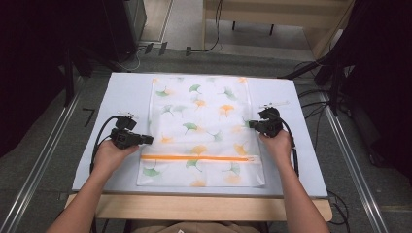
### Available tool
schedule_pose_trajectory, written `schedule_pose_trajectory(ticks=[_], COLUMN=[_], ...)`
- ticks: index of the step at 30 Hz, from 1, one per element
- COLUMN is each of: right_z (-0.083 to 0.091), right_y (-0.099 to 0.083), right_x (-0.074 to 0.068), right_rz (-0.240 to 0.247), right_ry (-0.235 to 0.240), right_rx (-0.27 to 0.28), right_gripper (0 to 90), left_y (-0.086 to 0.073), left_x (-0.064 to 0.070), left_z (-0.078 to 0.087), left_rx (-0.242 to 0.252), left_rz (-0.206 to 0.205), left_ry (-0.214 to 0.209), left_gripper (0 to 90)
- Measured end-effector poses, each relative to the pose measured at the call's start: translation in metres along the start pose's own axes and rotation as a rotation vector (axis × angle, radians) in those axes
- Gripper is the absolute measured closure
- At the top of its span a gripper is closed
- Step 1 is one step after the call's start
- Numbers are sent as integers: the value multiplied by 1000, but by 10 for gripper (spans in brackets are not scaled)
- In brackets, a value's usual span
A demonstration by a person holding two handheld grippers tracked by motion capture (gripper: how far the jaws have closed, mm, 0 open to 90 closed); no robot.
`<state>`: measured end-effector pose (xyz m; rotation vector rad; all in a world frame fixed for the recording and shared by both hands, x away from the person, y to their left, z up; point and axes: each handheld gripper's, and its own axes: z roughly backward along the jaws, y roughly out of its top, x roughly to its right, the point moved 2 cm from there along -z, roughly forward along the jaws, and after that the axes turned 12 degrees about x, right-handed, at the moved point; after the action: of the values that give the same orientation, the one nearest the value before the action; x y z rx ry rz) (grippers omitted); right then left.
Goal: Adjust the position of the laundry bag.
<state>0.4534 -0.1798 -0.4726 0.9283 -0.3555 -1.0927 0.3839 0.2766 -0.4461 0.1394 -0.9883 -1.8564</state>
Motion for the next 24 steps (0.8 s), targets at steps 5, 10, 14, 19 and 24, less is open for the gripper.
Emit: schedule_pose_trajectory(ticks=[5,10,14,19,24], right_z=[4,11,15,20,30], right_y=[1,5,6,7,4], right_x=[4,3,1,-10,-18], right_rz=[-18,-21,-26,-17,4], right_ry=[15,14,39,59,69], right_rx=[12,45,56,48,34], right_gripper=[690,582,543,525,514], left_y=[0,4,6,6,5], left_x=[-2,0,5,10,14], left_z=[6,15,18,18,18], left_rx=[29,69,88,74,63], left_rz=[9,-2,-13,-18,-25], left_ry=[6,5,-7,-11,-19], left_gripper=[666,586,478,453,445])
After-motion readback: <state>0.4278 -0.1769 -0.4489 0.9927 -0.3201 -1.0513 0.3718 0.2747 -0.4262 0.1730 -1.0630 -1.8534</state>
